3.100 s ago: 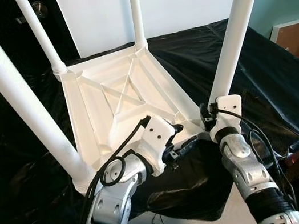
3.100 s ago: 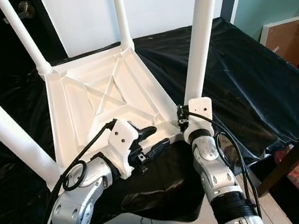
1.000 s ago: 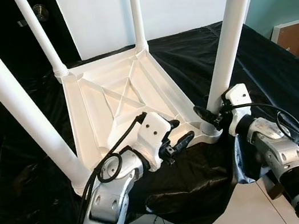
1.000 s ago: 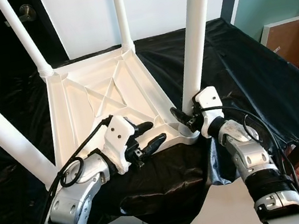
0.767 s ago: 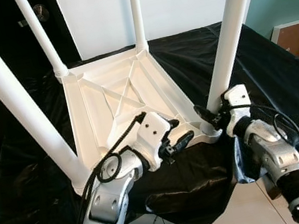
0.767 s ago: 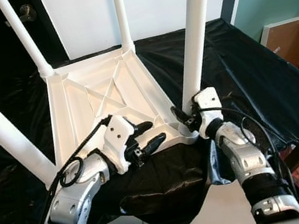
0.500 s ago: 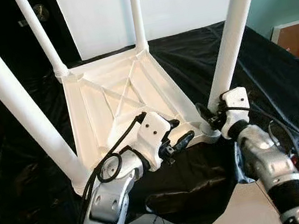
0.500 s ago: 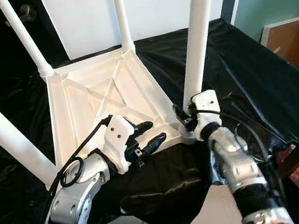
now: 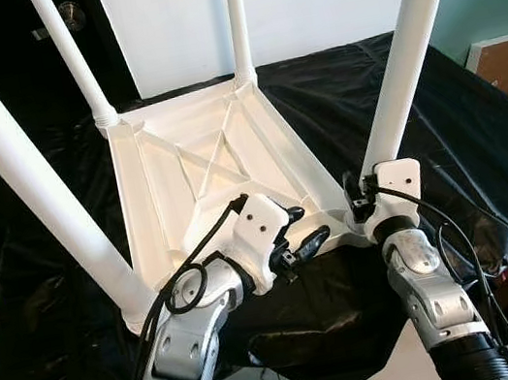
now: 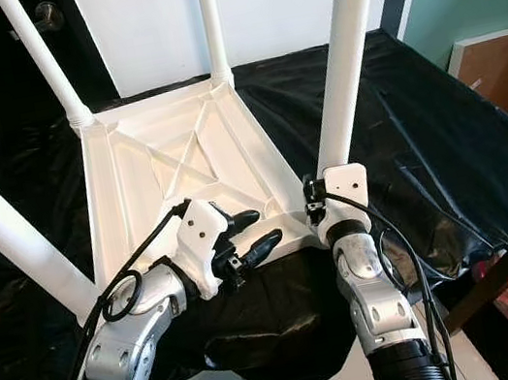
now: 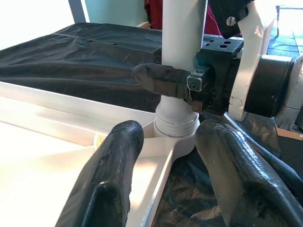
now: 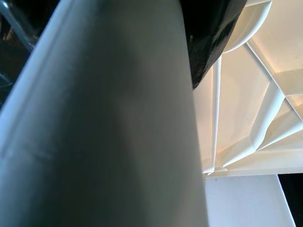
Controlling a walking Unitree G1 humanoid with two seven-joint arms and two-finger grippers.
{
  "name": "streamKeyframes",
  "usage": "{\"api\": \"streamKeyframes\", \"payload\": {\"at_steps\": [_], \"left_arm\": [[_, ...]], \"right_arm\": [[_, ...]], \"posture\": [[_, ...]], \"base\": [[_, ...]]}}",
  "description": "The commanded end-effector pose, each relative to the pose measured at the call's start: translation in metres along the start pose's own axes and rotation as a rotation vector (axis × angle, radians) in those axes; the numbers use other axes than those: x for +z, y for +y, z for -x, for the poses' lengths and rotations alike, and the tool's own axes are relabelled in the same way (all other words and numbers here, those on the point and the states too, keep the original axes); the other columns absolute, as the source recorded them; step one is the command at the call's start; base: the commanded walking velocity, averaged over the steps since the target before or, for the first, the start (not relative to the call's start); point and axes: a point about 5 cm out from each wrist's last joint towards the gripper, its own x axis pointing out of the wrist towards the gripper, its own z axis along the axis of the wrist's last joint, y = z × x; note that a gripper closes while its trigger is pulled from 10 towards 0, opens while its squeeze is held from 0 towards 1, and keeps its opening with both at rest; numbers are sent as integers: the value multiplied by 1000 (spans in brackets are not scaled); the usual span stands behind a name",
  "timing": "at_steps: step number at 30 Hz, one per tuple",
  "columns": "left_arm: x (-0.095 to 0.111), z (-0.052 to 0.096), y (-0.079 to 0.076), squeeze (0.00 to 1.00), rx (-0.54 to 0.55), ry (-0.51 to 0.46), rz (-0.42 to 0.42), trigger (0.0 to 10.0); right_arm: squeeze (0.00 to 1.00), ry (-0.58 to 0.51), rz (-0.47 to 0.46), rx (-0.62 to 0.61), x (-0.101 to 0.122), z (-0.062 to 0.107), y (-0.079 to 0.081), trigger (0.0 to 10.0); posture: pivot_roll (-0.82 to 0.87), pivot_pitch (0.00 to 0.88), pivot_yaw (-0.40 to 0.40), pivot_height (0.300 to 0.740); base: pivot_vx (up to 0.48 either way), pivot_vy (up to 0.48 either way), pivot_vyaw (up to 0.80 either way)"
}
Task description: Building children table
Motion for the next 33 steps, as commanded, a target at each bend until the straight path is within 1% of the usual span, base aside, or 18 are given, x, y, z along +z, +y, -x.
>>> {"api": "streamKeyframes", "payload": {"at_steps": [1,6,8,11,13,14,17,19,21,23,24,25,26,29,30,31,32,33], "left_arm": [[0,2,0,0,48,0,9,10000],[0,3,1,0,53,3,9,10000],[0,3,0,0,52,3,11,10000],[0,3,-1,0,51,3,11,10000],[0,3,-1,0,50,4,12,10000],[0,3,-1,0,49,5,12,10000],[0,3,-1,0,49,5,12,10000],[-1,4,-1,0,49,6,11,10000],[0,3,0,0,48,7,10,10000],[0,3,0,0,48,7,10,10000],[0,3,0,0,47,7,9,10000],[0,3,0,0,47,7,9,10000],[0,3,0,0,45,6,8,10000],[0,3,0,0,45,6,8,10000],[0,3,1,0,42,7,6,10000],[0,3,1,0,40,8,3,10000],[0,3,1,0,40,8,3,10000],[1,3,2,0,38,9,1,10000]], "right_arm": [[0,54,-3,-10,-10,5,-3,10000],[0,43,19,-2,-6,6,-4,10000],[0,37,38,33,-4,6,-7,10000],[0,35,45,48,-4,7,-8,10000],[0,28,33,93,-1,8,-13,10000],[1000,15,25,125,1,8,-16,10000],[1000,15,25,125,1,8,-16,10000],[1000,-3,17,166,5,8,-20,10000],[1000,-18,5,251,9,10,-23,10000],[1000,-18,5,251,9,10,-23,10000],[1000,-20,6,287,10,11,-24,10000],[1000,-20,6,287,10,11,-24,10000],[1000,-18,5,334,10,11,-26,10000],[1000,-18,5,334,10,11,-26,10000],[1000,-10,7,384,10,11,-29,10000],[12,7,18,452,8,10,-33,10000],[12,7,18,452,8,10,-33,10000],[0,25,27,515,6,9,-37,10000]], "posture": [[-112,55,-35,740],[-112,56,-36,740],[-113,58,-35,740],[-113,59,-35,740],[-115,62,-33,740],[-115,61,-32,740],[-115,61,-32,740],[-117,60,-30,740],[-120,57,-25,740],[-120,57,-25,740],[-120,56,-24,740],[-120,56,-24,740],[-123,54,-16,740],[-123,54,-16,740],[-123,52,-14,740],[-124,51,-10,740],[-124,51,-10,740],[-124,50,-8,740]], "base": [[0,0,0],[0,0,0],[0,0,0],[0,0,0],[0,0,0],[0,0,0],[0,0,0],[0,0,0],[0,0,0],[0,0,0],[0,0,0],[0,0,0],[0,0,0],[0,0,0],[0,0,0],[0,0,0],[0,0,0],[0,0,0]]}}
